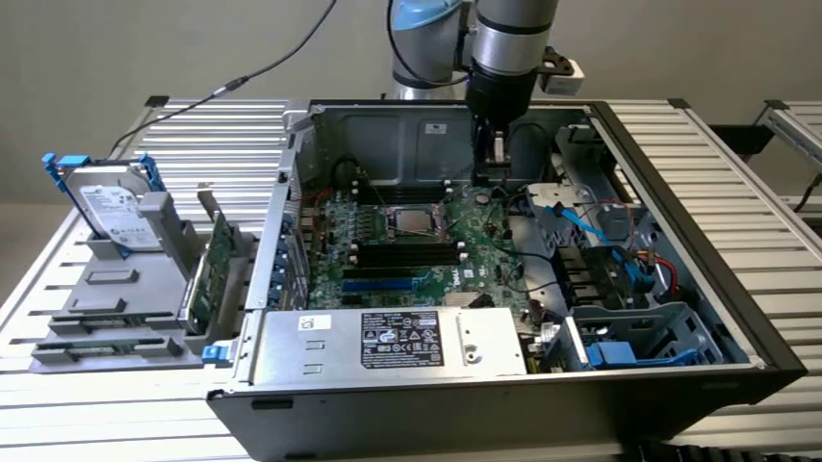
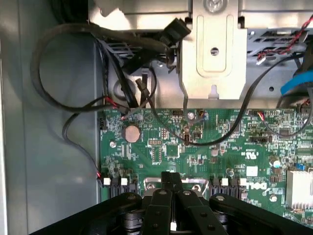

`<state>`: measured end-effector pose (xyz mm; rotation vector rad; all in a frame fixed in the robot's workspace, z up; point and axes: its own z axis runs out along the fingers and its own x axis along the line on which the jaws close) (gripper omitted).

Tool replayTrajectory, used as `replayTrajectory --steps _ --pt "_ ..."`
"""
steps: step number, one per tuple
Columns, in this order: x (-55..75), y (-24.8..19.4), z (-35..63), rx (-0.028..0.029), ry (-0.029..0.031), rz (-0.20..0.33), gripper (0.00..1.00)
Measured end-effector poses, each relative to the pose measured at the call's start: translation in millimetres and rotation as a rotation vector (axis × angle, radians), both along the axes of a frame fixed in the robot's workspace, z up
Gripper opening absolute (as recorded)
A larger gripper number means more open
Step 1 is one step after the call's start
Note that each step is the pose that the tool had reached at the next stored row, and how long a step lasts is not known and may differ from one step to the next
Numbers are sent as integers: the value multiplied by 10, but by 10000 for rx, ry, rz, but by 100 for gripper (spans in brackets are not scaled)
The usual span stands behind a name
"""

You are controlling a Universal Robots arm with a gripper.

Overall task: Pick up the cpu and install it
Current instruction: 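Close the cpu cover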

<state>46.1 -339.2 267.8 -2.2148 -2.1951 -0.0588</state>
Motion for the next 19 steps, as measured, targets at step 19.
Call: replayTrajectory --steps 19 --pt "123 0 -188 -232 77 35 11"
